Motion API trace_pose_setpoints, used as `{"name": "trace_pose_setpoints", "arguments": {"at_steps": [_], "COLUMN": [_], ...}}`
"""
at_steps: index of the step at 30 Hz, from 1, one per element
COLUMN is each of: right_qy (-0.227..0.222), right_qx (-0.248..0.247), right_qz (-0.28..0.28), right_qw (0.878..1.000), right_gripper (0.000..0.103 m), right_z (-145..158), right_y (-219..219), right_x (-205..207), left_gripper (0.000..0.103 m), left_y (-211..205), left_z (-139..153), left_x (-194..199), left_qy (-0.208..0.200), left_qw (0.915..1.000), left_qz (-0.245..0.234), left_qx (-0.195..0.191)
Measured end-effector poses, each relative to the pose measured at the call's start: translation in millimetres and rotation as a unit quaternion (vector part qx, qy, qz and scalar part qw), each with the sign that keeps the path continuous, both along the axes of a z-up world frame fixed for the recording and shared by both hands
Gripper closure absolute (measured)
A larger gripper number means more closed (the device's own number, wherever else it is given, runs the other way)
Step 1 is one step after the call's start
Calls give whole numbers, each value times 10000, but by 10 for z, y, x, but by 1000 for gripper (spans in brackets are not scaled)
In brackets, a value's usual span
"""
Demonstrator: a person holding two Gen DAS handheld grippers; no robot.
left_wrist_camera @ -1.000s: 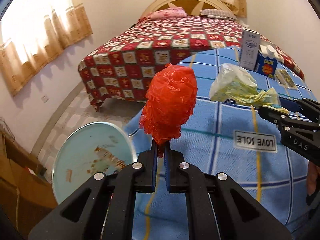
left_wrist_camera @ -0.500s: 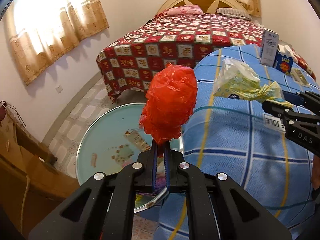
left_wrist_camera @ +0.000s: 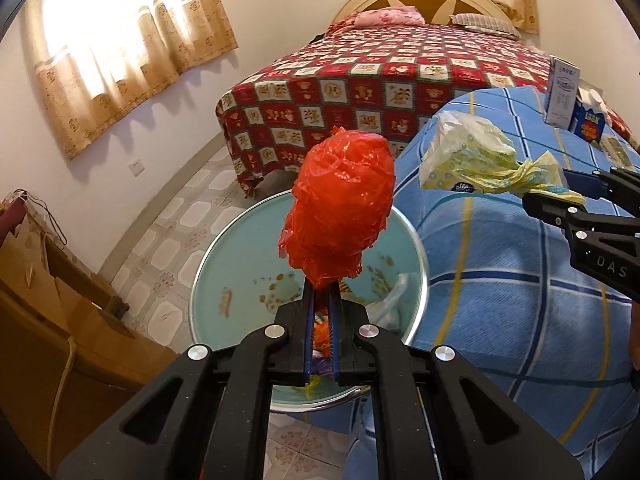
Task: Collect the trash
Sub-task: 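Carry both bags over the blue bin and open both tools to drop them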
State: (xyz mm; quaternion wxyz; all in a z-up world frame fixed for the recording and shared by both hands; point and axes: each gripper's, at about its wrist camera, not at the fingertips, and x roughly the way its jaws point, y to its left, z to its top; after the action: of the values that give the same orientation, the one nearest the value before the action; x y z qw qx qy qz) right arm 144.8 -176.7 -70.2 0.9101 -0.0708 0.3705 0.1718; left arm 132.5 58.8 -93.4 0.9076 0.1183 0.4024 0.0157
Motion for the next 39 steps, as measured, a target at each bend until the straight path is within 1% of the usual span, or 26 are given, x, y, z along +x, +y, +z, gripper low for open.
{"name": "trace_pose_setpoints", "arguments": {"at_steps": [16,39], "right_qy": [11,-43], "right_qx": [-155,-310], "right_qz": [345,678], "right_qw": [9993,9972], "right_gripper": [56,56], "right_z": [-9,32], "right_y": [426,786], "right_x": [53,63], "left_gripper": [97,97], "left_y": [418,811], "left_z": [10,18], "left_x": [-104,-156], "left_qy": [-20,-45], "left_qw": [9995,9974], "left_qz": [327,721], "left_qx": [36,6]}}
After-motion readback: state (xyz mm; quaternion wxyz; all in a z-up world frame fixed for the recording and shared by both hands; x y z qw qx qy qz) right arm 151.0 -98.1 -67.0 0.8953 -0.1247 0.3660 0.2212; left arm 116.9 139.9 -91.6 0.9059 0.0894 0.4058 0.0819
